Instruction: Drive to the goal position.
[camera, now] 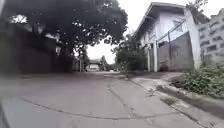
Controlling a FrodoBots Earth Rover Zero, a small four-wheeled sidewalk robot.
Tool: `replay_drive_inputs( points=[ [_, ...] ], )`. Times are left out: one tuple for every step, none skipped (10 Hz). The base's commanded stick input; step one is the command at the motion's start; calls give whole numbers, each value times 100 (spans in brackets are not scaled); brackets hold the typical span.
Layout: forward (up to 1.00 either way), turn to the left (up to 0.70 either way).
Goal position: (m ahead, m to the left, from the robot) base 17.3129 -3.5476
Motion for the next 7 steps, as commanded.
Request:
replay_drive_inputs(
  points=[
    [100,-10],
    [100,0],
    [100,0],
    [100,0],
    [100,0],
    [100,0],
    [100,0]
  ],
)
